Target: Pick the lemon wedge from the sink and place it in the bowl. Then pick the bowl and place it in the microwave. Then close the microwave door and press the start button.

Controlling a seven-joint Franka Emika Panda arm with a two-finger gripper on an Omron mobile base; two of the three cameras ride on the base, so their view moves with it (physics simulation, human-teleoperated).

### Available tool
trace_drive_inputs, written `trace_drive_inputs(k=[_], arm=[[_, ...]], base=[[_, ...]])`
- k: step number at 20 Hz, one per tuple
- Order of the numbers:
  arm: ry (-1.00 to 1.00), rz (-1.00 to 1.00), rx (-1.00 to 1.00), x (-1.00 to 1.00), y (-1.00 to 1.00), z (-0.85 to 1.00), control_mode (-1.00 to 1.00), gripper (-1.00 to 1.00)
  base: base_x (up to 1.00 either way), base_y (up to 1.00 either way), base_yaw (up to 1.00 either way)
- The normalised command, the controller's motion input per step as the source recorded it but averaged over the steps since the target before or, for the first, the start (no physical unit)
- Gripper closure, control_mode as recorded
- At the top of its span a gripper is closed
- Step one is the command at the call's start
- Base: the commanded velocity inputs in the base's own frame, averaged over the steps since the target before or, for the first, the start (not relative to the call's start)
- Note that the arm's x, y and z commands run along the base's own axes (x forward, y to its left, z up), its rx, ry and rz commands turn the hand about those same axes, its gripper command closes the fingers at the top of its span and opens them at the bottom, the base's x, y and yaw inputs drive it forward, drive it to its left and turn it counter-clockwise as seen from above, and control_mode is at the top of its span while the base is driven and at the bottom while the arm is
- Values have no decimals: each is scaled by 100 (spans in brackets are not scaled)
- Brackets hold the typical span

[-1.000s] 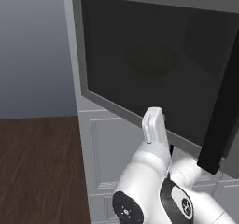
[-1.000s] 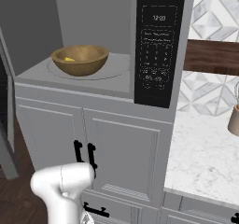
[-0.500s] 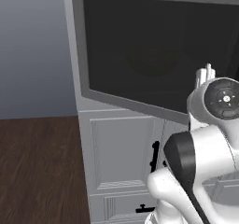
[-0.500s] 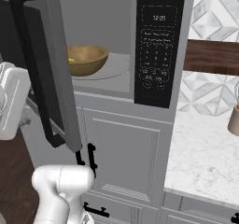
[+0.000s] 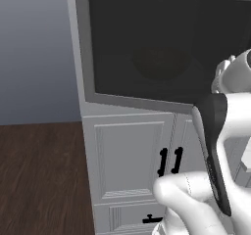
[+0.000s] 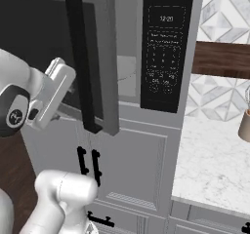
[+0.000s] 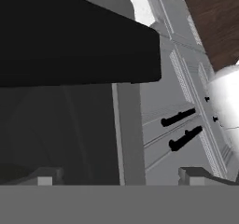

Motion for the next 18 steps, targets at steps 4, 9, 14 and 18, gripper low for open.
trace_drive_inputs(k=[4,9,14,18], arm=[[0,0,8,96,-3,-8,-100,-100],[1,0,8,80,0,0,-100,-100],[1,0,9,60,0,-12,-100,-100],[0,0,11,47,0,-37,-100,-100]], base=[[0,0,0],[0,0,0],[0,0,0],[0,0,0]])
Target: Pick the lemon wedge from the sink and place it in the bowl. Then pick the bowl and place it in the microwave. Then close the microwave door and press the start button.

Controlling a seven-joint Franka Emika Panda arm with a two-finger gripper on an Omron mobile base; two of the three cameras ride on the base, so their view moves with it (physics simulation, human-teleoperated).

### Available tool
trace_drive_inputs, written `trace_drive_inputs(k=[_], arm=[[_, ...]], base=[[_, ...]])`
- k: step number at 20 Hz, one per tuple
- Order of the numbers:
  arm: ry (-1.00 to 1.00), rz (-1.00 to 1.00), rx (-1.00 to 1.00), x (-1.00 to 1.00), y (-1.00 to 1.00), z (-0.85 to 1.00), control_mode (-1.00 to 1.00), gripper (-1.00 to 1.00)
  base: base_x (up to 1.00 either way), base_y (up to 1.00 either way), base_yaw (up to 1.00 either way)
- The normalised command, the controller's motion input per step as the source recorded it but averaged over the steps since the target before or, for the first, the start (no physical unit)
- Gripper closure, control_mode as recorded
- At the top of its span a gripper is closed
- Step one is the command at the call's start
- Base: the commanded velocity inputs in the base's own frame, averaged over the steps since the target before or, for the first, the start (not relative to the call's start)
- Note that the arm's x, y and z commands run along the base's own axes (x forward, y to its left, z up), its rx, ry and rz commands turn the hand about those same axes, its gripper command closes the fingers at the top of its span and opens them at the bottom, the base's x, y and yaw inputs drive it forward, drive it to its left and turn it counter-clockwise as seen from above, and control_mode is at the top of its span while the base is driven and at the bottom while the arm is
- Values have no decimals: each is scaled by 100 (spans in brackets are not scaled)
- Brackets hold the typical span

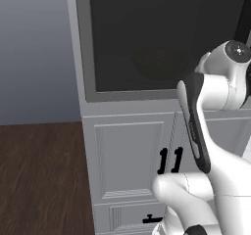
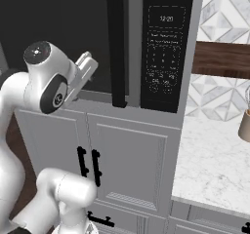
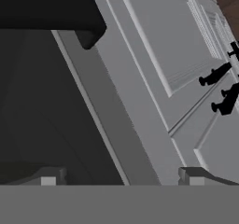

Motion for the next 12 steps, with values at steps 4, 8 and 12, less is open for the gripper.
trace_drive_inputs(k=[4,8,12], arm=[[0,0,12,40,0,-49,-100,-100],[0,2,12,-48,-11,-10,-100,-100],[-7,4,6,-100,-37,0,-100,-100]], base=[[0,0,0],[0,0,0],[0,0,0]])
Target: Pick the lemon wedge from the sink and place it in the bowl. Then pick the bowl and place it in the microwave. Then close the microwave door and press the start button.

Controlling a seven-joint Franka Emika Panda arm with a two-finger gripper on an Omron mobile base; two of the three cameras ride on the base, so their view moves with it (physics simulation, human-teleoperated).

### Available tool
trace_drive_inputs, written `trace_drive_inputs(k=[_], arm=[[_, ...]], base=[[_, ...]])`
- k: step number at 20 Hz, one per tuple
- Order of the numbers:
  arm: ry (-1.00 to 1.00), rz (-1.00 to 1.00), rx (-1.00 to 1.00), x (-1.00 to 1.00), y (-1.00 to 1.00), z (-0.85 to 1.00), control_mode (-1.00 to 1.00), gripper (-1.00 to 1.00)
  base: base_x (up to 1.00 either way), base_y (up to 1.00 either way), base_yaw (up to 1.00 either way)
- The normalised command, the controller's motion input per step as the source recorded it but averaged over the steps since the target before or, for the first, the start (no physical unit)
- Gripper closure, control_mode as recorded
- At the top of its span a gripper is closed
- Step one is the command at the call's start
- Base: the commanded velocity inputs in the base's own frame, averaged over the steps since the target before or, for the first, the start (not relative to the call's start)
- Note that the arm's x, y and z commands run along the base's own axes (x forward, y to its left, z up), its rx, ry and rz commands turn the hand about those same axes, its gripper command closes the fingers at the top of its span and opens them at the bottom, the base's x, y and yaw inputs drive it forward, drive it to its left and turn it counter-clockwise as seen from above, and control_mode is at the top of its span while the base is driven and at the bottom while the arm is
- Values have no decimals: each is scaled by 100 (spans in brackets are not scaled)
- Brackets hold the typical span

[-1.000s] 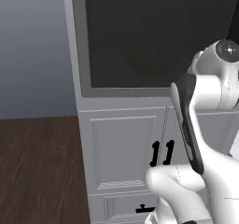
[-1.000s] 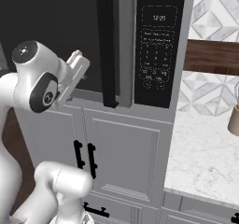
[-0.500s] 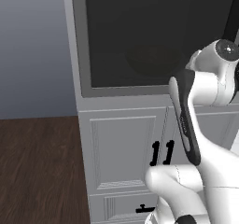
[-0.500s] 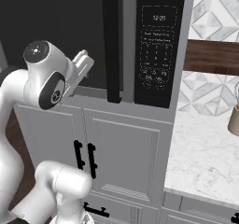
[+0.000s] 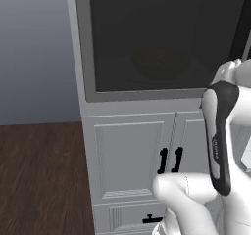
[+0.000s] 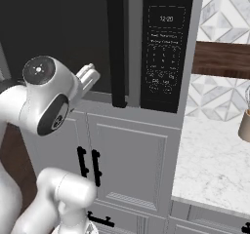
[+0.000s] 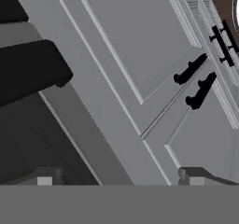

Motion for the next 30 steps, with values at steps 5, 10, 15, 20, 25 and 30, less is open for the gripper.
trace_drive_inputs(k=[5,10,15,20,25,30], arm=[[-16,1,0,-98,-80,0,-100,-100],[-14,4,0,-51,-100,0,-100,-100],[-24,4,0,0,-83,4,-100,-100],[-10,1,0,40,-33,2,-100,-100],[-4,0,0,46,-16,3,-100,-100],[-1,0,0,26,-23,11,-100,-100]], base=[[0,0,0],[0,0,0],[0,0,0],[0,0,0],[0,0,0],[0,0,0]])
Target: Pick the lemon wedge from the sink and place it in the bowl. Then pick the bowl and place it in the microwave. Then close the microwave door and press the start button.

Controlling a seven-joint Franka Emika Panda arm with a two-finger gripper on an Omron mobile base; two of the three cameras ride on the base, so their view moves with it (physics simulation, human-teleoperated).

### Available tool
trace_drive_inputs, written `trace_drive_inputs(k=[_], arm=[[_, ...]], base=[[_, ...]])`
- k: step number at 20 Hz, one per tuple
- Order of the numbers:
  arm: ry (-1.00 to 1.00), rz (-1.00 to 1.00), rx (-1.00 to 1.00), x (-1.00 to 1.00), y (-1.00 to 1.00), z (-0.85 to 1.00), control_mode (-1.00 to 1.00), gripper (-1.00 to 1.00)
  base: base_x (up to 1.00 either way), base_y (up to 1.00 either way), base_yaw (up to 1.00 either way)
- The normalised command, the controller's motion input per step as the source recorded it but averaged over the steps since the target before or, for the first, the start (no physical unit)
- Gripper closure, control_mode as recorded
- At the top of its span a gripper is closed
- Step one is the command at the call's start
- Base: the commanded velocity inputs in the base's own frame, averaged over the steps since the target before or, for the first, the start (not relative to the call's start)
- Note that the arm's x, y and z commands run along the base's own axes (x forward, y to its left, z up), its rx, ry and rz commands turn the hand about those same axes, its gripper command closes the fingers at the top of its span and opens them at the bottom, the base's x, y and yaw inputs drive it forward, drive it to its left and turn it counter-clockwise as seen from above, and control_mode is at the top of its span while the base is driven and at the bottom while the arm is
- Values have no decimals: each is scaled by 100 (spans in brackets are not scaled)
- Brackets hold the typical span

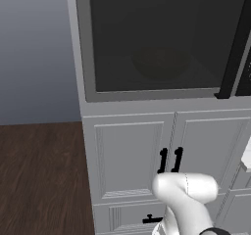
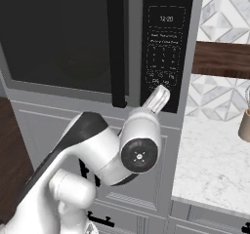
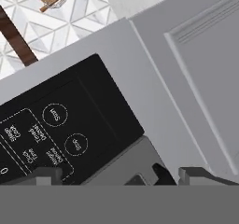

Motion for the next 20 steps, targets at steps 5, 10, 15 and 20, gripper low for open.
trace_drive_inputs(k=[5,10,15,20], arm=[[0,0,0,30,-20,2,-100,-100],[0,0,0,28,-21,0,-100,-100],[0,0,0,33,-14,0,-100,-100],[0,0,0,38,-7,-5,-100,-100]], base=[[0,0,0],[0,0,0],[0,0,0],[0,0,0]])
